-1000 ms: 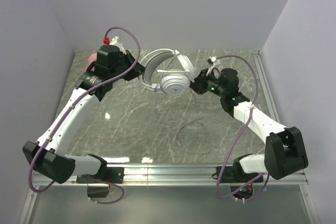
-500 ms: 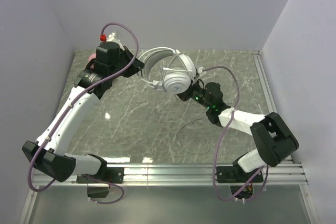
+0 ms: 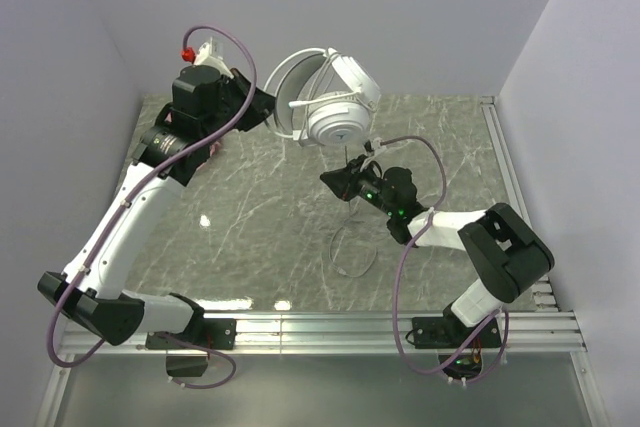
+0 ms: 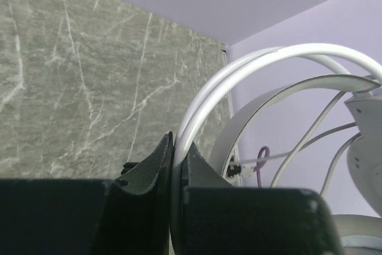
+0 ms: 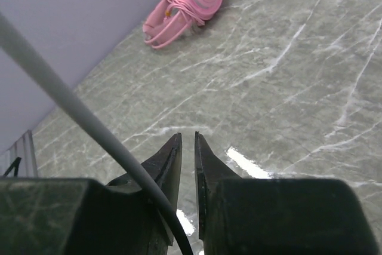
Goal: Wrap the headphones
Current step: Wrap the headphone cable with the right arm
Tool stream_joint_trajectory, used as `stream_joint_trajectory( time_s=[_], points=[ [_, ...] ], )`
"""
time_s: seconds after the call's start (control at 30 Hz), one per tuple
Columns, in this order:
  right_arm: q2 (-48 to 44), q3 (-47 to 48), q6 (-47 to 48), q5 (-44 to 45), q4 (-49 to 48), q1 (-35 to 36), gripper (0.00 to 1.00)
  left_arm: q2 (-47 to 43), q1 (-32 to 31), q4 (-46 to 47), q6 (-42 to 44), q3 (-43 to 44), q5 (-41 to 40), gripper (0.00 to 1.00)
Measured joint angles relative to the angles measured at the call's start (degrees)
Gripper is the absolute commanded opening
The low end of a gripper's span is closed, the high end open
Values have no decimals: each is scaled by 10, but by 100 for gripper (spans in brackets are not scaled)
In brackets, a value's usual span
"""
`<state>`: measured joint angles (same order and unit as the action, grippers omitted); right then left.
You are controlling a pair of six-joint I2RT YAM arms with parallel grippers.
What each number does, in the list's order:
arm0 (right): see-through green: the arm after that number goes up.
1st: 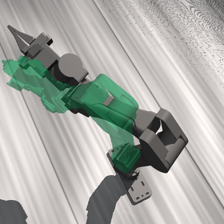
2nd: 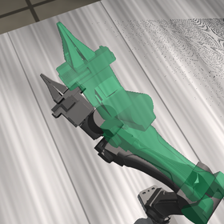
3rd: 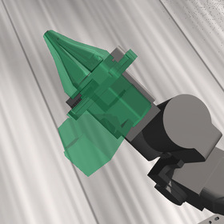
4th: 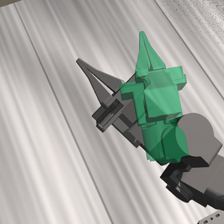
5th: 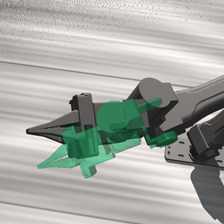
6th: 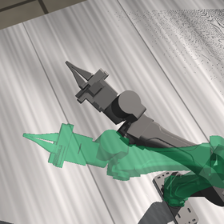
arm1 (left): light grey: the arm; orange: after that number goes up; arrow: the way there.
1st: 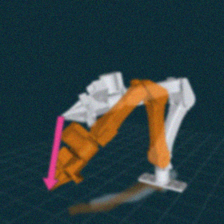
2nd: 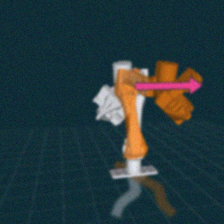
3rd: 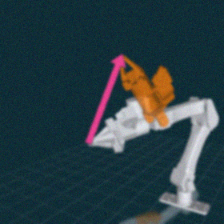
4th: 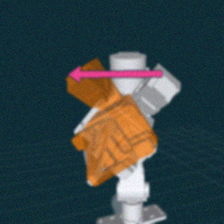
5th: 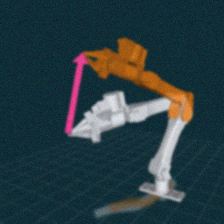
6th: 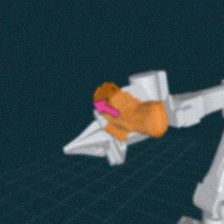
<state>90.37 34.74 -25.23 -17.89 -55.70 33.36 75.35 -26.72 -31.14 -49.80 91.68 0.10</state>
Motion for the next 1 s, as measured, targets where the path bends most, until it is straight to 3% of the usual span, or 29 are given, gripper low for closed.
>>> stream_joint_trajectory(
  time_s=[0.2,0.3,0.63,0.8,1.0],
  points=[
    [0,-31,-12,-1,-29,10,25,14,0,-8,0,32,-31,0],
    [0,-46,-16,-1,-38,26,21,25,0,-6,-4,49,-39,0],
    [17,-71,-31,-1,-79,93,19,73,0,-4,-5,98,-77,0],
    [17,-80,-39,5,-86,139,14,97,0,1,-7,99,-109,0],
    [3,-81,-44,22,-68,204,0,127,0,4,-32,99,-146,0]
  ],
)
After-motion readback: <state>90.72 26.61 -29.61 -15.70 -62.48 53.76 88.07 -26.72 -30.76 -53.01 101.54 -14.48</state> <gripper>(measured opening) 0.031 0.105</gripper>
